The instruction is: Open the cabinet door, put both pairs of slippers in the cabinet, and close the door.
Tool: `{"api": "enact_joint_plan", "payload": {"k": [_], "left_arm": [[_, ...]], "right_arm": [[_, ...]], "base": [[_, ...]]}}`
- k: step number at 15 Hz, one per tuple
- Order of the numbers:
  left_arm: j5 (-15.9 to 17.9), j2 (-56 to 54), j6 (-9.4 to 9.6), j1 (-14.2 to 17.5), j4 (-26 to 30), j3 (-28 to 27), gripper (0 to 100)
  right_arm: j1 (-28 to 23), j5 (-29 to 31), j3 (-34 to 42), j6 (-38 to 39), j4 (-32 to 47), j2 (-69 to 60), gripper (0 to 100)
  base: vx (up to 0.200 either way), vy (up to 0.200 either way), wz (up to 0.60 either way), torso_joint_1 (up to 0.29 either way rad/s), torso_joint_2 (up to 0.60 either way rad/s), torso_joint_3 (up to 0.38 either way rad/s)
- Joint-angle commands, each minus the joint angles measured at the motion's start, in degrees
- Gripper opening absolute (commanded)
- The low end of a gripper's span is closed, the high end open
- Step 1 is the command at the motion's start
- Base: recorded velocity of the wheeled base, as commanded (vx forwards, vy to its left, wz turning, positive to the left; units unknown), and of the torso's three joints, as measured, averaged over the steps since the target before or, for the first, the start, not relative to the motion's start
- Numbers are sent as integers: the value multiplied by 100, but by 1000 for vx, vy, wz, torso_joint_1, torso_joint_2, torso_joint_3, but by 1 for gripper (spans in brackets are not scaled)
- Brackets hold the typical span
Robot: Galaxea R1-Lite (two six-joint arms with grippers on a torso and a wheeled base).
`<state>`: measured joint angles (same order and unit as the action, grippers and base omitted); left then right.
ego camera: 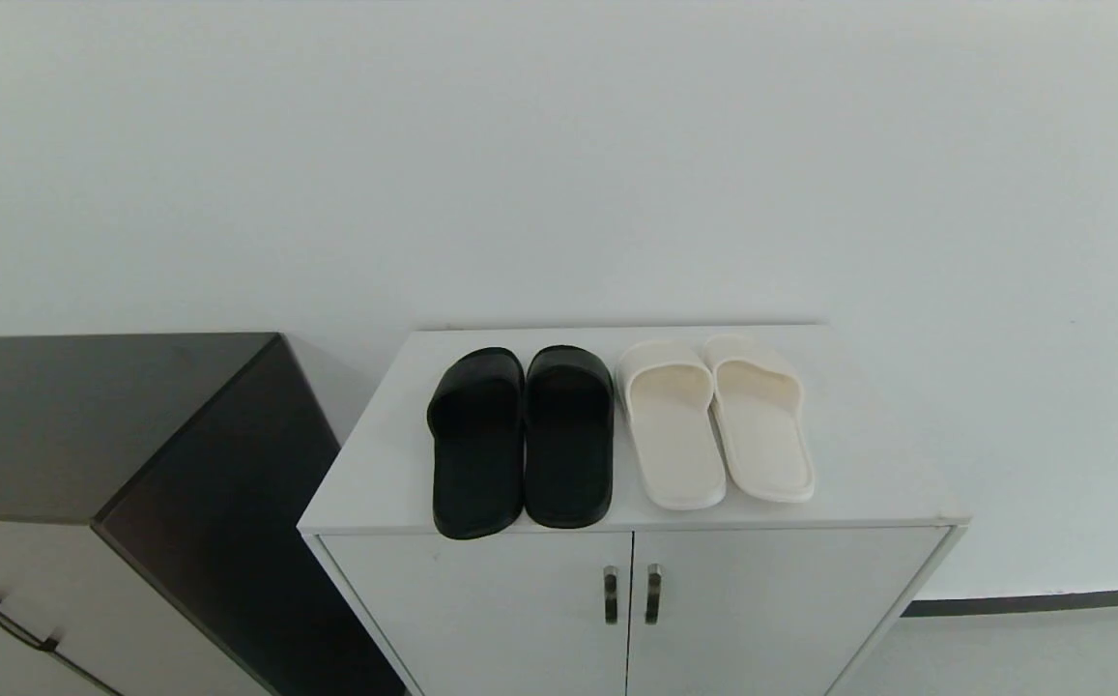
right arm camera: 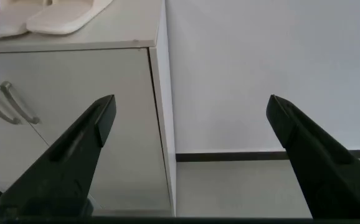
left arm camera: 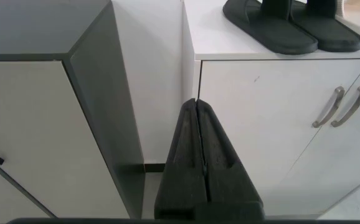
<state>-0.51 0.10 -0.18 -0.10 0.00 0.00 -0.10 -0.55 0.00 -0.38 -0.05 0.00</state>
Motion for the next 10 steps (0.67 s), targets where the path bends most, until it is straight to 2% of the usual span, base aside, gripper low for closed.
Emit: {"api": "enact_joint_plan", "payload": {"k": [1, 2, 3, 5, 7, 8, 9, 10], "left_arm": [[-2, -1, 1, 1, 0, 0, 0], [-2, -1, 9, 1, 0, 0, 0], [-2, -1, 9, 1, 0, 0, 0], [7, -1, 9, 1, 0, 0, 0], [16, -1, 18, 1, 0, 0, 0], [16, -1, 18, 1, 0, 0, 0], [25, -1, 27, 1, 0, 0, 0], [34, -1, 27, 1, 0, 0, 0]], "right_arm": [[71, -68, -756, 671, -312, 220, 100], [142, -139, -1573, 1277, -65, 765, 100], [159, -393, -1828, 1189, 286, 1178, 100], [159, -1184, -1846, 1031, 330, 1916, 100], [177, -1677, -1925, 1031, -145, 3006, 100], [186, -1677, -1934, 1031, -206, 3085, 100], [669, -1597, -2065, 1057, -830, 3990, 100], [1038, -1325, -2224, 1119, -936, 4412, 100]], "base": [[0, 0, 0, 0, 0, 0], [0, 0, 0, 0, 0, 0], [0, 0, 0, 0, 0, 0], [0, 0, 0, 0, 0, 0], [0, 0, 0, 0, 0, 0], [0, 0, 0, 0, 0, 0], [0, 0, 0, 0, 0, 0], [0, 0, 0, 0, 0, 0]]}}
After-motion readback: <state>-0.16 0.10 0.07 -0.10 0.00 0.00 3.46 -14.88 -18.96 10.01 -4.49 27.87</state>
